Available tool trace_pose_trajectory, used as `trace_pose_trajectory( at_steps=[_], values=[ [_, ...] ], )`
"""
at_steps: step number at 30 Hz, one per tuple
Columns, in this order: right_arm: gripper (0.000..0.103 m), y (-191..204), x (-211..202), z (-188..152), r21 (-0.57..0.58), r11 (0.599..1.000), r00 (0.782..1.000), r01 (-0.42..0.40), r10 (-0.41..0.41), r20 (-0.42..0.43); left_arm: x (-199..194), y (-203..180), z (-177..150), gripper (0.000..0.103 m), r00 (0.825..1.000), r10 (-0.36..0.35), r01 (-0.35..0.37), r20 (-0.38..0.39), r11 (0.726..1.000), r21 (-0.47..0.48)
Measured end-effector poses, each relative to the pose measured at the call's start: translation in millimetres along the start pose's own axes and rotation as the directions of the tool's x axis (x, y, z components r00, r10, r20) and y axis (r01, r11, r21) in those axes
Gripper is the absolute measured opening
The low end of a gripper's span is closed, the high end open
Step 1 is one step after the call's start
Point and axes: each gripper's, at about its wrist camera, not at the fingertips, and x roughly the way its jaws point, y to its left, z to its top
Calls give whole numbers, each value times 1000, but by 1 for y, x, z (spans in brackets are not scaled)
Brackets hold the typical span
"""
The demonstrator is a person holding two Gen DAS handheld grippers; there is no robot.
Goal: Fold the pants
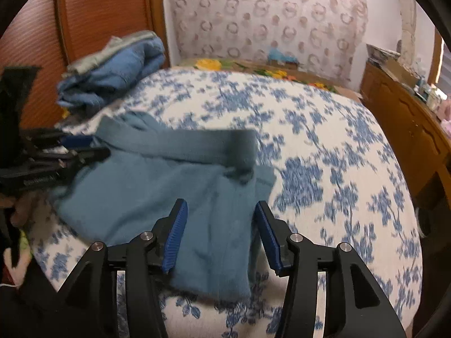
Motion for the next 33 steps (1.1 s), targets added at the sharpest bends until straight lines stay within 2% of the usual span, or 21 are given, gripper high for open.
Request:
trace_pose_trajectory(
  at_steps=[9,16,19,24,28,33],
  values=[
    [59,2,3,-7,14,999,999,43,-42,-16,1,-2,-7,41,999,24,-24,40,1000,8],
    [60,-4,-1,-11,56,998,1000,10,-9,-11,3,10,-7,50,999,-15,17,29,998,-56],
    [59,-6,-7,-18,76,997,1000,-24,23,10,1,15,-7,50,999,-33,35,23,996,-87],
    [49,-10,-21,-30,105,993,997,-63,59,39,-10,13,-13,50,999,-35,37,35,997,-74],
    [46,-9,-31,-37,91,994,998,-53,49,48,-31,15,-24,50,995,-68,73,71,994,-82],
    [41,-5,-37,-44,73,995,997,-61,57,54,-50,13,-43,50,994,-81,86,69,994,-73]
  ],
)
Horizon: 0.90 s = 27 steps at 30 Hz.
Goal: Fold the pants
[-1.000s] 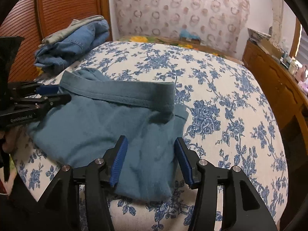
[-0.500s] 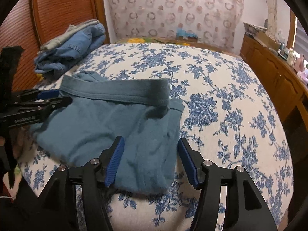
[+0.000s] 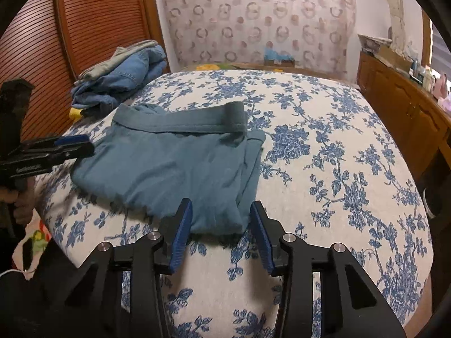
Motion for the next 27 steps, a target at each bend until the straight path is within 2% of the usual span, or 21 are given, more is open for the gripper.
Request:
trace_pose_trajectory(
  at_steps=[4,12,16,18,20,21,22,27],
  values=[
    [40,-1,-3,-4,2,1000,1000,-7,7,-2,-9,-2,-14,50,1000,6,-6,-4,1000,13],
    [37,-7,-5,-11,6,1000,1000,-20,20,-7,-15,-14,-28,47,997,-74,74,-14,997,0],
    [31,-6,-4,-11,5,1000,1000,-24,25,-4,-6,-20,-30,38,996,-79,79,-41,997,10],
    [18,-6,-4,-12,-2,1000,1000,-27,27,-4,-4,-22,-30,35,996,-75,76,-43,997,14],
    [12,-4,-4,-12,-7,999,999,-39,39,-3,-5,-24,-30,27,995,-87,87,-41,996,19],
    [9,-4,-4,-13,-11,999,999,-42,42,-2,-6,-24,-30,19,995,-86,87,-40,996,22],
    [8,-4,-5,-13,-12,999,999,-41,41,3,-7,-25,-30,13,996,-82,83,-37,996,28],
    [5,-11,-14,-11,0,1000,999,-26,26,42,-15,-18,-31,7,998,-70,70,-8,997,11]
  ],
)
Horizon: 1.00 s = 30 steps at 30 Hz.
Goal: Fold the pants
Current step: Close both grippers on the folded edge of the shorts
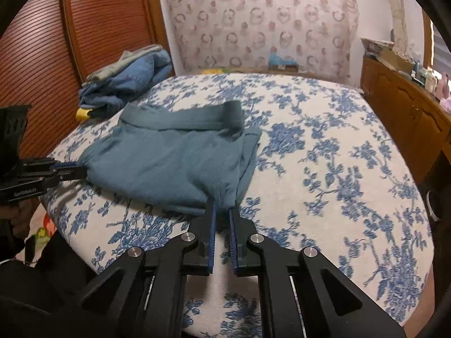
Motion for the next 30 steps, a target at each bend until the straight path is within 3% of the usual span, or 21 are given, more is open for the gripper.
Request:
trace_pose_trajectory(
  at_steps=[7,21,28,30],
  values=[
    [5,-3,1,0,5,1000,1000,-3,3,-9,-3,4,-1,7,1000,2,-2,-6,1000,-8],
    [7,0,-7,2,4,1000,1000,-27,27,-7,-12,-20,16,15,993,113,-114,12,991,67],
    [9,-4,-19,7,8,1000,1000,-7,7,17,-12,-16,25,37,993,119,-120,18,990,68],
    [9,-4,-20,9,5,1000,1000,-5,5,21,-8,-14,27,39,992,123,-124,15,990,64]
  ],
)
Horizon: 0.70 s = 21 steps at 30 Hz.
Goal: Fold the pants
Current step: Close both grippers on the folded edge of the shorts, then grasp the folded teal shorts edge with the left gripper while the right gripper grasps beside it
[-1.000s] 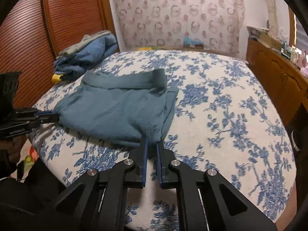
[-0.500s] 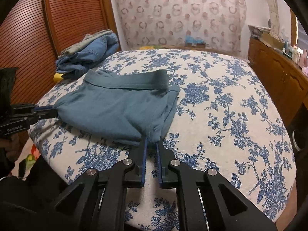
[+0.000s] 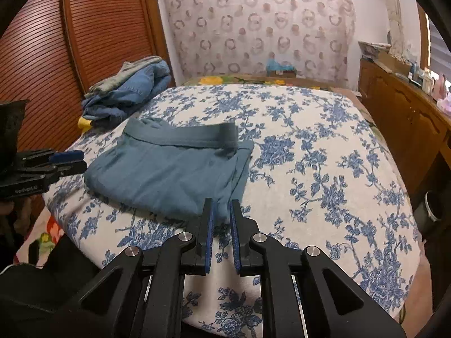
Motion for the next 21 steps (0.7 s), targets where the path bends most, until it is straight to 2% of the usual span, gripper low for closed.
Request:
trace_pose_trajectory(
  at_steps=[5,9,14,21],
  values=[
    [12,2,3,4,-6,1000,1000,1,-1,0,11,6,7,44,1000,21,-21,-4,1000,-1],
    [30,3,8,12,-10,1000,1000,16,-16,7,23,12,18,44,1000,25,-25,-11,1000,-13],
    [40,0,21,25,0,1000,1000,20,-20,4,40,19,31,44,999,32,-33,-31,999,-32],
    [44,-12,43,40,50,999,1000,7,-6,-22,66,24,40,44,995,35,-39,-89,998,-54]
  ],
)
